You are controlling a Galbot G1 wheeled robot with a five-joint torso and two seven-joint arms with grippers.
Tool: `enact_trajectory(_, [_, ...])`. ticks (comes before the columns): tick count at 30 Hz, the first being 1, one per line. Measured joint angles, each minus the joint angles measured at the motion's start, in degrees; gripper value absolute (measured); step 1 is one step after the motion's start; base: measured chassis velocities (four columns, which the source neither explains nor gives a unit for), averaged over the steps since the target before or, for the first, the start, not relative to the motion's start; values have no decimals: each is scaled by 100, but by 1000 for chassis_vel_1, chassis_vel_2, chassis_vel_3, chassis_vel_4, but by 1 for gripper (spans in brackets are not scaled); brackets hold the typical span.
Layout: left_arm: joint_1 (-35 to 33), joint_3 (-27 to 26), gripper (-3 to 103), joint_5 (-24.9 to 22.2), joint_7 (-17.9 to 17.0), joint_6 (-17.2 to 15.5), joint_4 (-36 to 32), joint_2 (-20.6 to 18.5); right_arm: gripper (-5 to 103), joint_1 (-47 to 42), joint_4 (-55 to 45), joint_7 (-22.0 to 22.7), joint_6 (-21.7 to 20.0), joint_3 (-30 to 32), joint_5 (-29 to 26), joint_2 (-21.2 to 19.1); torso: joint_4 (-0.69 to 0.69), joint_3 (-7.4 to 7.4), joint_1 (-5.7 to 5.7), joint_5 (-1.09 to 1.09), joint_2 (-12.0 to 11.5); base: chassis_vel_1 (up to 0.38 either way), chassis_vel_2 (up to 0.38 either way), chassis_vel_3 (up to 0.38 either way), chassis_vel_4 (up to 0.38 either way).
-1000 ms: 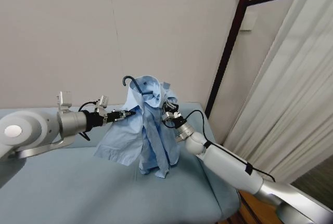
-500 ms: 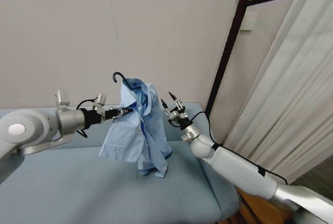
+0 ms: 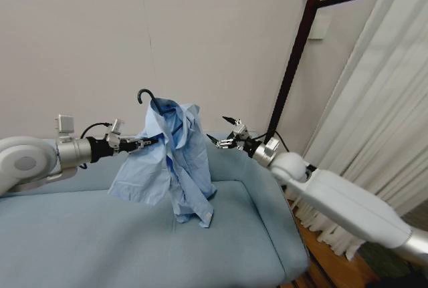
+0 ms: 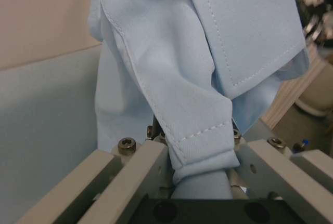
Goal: Pick up the clothes from the sofa and hang them on the clothes hanger.
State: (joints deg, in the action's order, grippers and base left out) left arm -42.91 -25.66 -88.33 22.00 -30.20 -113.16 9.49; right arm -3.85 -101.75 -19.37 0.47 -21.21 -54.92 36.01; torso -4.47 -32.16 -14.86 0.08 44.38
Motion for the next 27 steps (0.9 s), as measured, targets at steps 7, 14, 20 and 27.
enact_trajectory(7, [-98, -35, 6, 820, 834, 152, 417, -174, 100, 981, 867, -2005, -1097, 538, -173, 80, 1, 0, 0, -2, 0, 0, 0, 0, 0])
enact_trajectory(14, [-125, -71, 6, 331, 1231, -29, 461, -748, 100, 1237, 1103, -3124, -1416, 607, 500, 51, 1, 0, 0, 3, 0, 0, 0, 0, 0])
enact_trajectory(20, [-242, -175, 6, 420, 2164, 129, 462, -1189, 100, 1382, 1137, -3532, -1651, 510, 619, 65, 2, 0, 0, -1, 0, 0, 0, 0, 0])
enact_trajectory(27, [-251, -210, 6, 644, 3004, 441, 442, -1280, 100, 1593, 1056, -3537, -2062, 462, 392, 94, 0, 0, 0, 0, 0, 0, 0, 0, 0])
